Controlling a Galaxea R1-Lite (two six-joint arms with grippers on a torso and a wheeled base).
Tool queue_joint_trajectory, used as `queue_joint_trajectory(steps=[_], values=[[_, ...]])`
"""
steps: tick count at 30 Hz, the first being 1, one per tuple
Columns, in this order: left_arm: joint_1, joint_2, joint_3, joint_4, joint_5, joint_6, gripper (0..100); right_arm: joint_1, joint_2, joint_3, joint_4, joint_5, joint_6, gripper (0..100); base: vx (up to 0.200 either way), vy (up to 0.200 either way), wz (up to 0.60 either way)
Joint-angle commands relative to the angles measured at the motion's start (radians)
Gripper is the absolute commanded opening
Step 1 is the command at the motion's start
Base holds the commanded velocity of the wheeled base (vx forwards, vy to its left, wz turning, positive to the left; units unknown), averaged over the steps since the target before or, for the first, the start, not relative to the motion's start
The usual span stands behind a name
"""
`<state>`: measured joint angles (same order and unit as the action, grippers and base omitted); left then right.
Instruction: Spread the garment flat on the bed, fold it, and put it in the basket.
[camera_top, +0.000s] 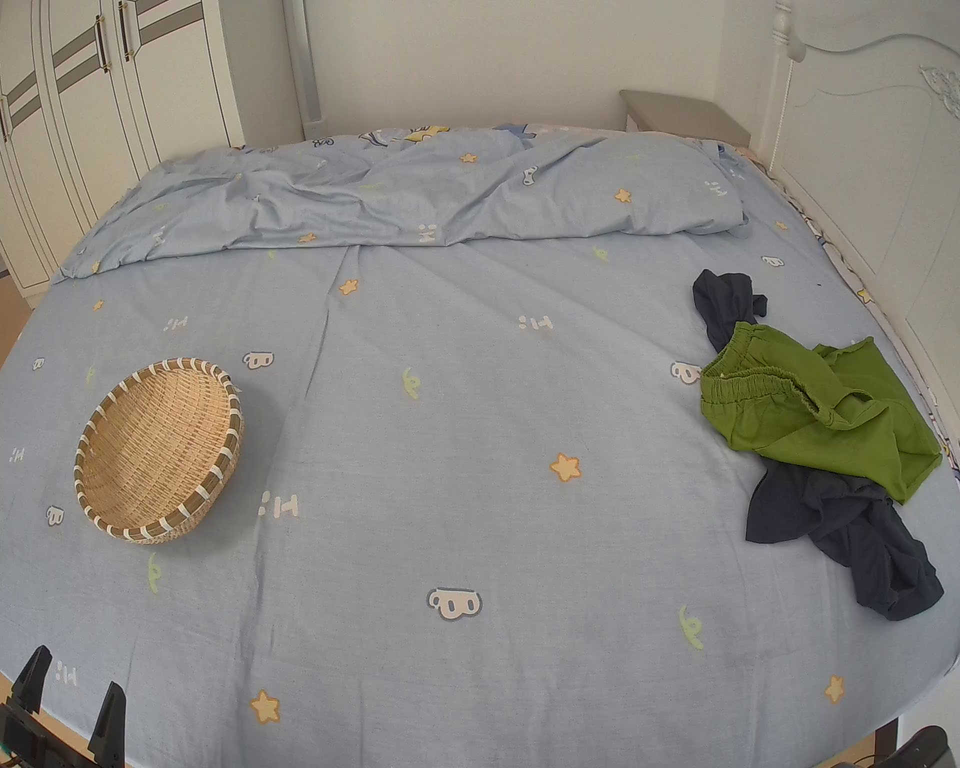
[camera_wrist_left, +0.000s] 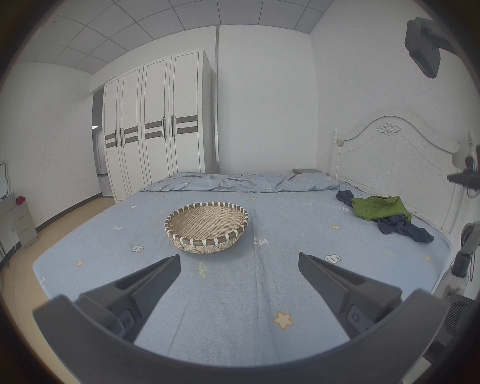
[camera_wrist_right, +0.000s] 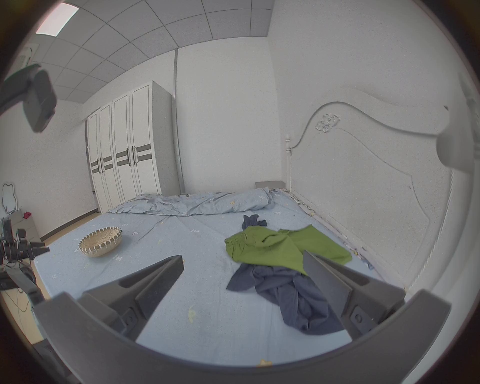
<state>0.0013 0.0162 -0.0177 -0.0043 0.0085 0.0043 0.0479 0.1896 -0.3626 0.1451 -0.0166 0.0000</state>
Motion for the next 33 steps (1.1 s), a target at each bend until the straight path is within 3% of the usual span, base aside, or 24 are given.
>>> queue_joint_trajectory(steps=[1, 5, 11, 21, 33], values=[[0.000, -0.002, 0.018, 0.000, 0.001, 0.000, 100, 0.056, 0.653, -0.372, 0.030, -0.022, -0.086, 100, 0.000, 0.000, 0.00], [0.000, -0.002, 0.018, 0.000, 0.001, 0.000, 100, 0.063, 0.877, -0.415, -0.093, -0.072, -0.098, 100, 0.000, 0.000, 0.00], [0.000, -0.002, 0.018, 0.000, 0.001, 0.000, 100, 0.076, 1.211, -0.553, -0.223, -0.249, -0.146, 100, 0.000, 0.000, 0.00], [0.000, -0.002, 0.018, 0.000, 0.001, 0.000, 100, 0.148, 1.548, -0.760, -0.191, -0.470, -0.196, 100, 0.000, 0.000, 0.00], [0.000, -0.002, 0.018, 0.000, 0.001, 0.000, 100, 0.159, 1.628, -0.883, -0.090, -0.513, -0.195, 100, 0.000, 0.000, 0.00]])
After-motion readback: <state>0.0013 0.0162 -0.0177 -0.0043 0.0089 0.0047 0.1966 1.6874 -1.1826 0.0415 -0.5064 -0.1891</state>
